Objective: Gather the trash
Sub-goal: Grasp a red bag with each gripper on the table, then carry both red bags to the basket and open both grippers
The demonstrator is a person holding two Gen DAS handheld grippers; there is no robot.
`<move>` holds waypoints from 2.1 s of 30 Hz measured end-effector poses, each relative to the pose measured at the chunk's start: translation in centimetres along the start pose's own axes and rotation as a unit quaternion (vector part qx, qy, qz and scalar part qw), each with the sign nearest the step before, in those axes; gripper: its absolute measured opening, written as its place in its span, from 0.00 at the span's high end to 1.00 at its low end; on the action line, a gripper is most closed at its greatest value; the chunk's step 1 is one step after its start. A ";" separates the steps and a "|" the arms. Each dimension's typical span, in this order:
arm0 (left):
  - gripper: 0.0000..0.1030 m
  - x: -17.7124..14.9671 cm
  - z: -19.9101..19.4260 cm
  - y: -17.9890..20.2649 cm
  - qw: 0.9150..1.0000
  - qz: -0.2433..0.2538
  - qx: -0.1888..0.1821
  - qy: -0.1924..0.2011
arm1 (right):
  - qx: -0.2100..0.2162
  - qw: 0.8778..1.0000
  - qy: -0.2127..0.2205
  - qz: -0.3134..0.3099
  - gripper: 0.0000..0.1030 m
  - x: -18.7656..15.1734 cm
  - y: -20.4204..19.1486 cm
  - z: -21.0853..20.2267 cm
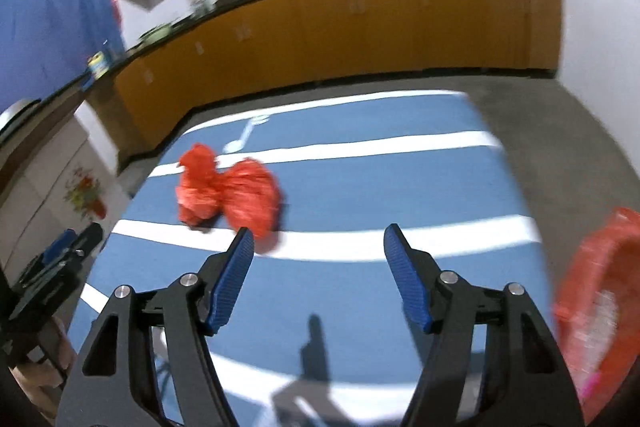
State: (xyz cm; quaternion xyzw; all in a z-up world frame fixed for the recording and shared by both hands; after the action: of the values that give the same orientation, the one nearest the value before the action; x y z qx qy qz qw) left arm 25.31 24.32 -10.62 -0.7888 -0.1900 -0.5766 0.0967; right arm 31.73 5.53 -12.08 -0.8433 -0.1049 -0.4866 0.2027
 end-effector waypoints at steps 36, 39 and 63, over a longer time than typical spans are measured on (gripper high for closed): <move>0.37 -3.6 13.4 8.8 0.990 0.026 -0.067 -0.122 | -0.084 0.996 -0.037 0.010 0.56 -3.2 9.2 -4.2; 0.59 -4.3 14.2 9.3 0.986 0.012 -0.088 -0.142 | -0.084 0.996 -0.026 0.020 0.56 -2.8 9.6 -5.8; 0.71 1.5 -5.2 20.0 0.966 0.046 -0.251 -0.036 | -0.179 0.976 0.113 0.060 0.56 1.3 14.6 -20.8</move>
State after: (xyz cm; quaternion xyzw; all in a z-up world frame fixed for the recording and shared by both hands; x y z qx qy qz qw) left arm 29.37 4.49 -6.18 -0.8158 -0.0061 -0.5721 -0.0845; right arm 21.71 -16.83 -5.23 -0.8104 0.0579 -0.5763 0.0880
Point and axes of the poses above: each gripper's, at about its wrist camera, not at the fingertips, and z roughly the way its jaws point, y to its right, x to its top, the point moved 9 cm from there along z, roughly the way its jaws point, and after that the axes turned 15 degrees about y, right-handed, at the moved point
